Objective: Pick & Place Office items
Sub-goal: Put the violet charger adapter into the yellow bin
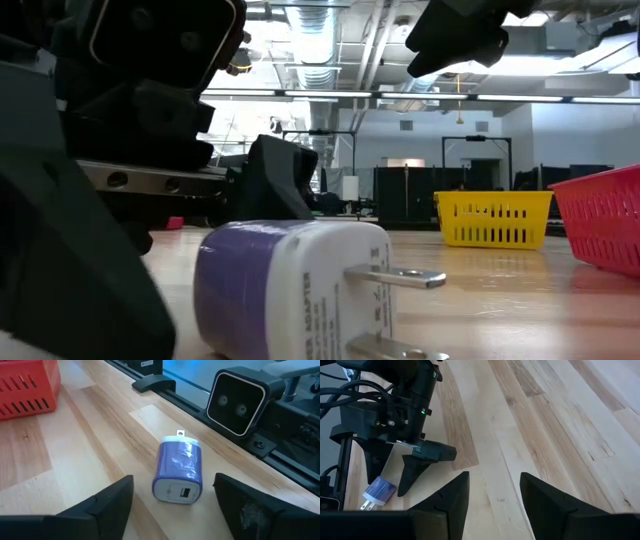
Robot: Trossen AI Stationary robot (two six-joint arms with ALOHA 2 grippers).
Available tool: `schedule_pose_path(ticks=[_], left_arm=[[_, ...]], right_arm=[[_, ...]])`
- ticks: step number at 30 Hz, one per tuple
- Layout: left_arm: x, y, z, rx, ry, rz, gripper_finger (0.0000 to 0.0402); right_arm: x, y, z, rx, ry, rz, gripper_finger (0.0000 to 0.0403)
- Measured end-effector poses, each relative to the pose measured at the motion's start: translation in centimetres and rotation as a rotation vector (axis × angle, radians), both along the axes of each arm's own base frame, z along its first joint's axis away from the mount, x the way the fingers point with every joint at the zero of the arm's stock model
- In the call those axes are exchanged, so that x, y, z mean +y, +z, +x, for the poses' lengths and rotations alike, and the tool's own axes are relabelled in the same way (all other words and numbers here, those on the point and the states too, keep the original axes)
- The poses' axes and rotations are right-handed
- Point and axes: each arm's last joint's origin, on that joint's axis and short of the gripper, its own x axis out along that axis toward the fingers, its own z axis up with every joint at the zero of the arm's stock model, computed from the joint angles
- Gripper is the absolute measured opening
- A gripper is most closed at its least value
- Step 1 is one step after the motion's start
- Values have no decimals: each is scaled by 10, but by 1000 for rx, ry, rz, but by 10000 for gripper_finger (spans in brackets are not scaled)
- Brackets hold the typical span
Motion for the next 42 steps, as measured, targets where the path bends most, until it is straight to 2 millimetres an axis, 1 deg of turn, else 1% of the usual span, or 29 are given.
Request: schedule_pose_path(ticks=[9, 16, 19, 24, 28, 32, 35, 37, 39, 42], left_arm=[[0, 0, 0, 1, 0, -2, 185], [0, 0, 0, 1, 0, -2, 133], [0, 0, 0, 0, 0, -2, 128], [0, 0, 0, 0, 0, -1, 146], [2, 5, 2, -10, 5, -7, 135], [11, 23, 1, -12, 20, -8, 124], [27, 48, -3, -17, 67, 8, 130], [40, 67, -9, -30, 128, 83, 133], [55, 84, -17, -40, 224, 180, 133], [75, 106, -31, -81, 379, 255, 131]], right_arm=[[0, 0, 0, 0, 0, 0, 169], [0, 0, 0, 0, 0, 0, 169], [0, 0, 0, 0, 0, 0, 169], [0, 0, 0, 0, 0, 1, 169], [0, 0, 0, -5, -28, 32, 169], [1, 1, 1, -36, -125, 151, 169], [1, 2, 2, -54, -191, 230, 169], [-1, 1, 2, -67, -273, 316, 169], [-5, 1, 4, -77, -326, 360, 169], [-13, 1, 9, -77, -321, 317, 169]])
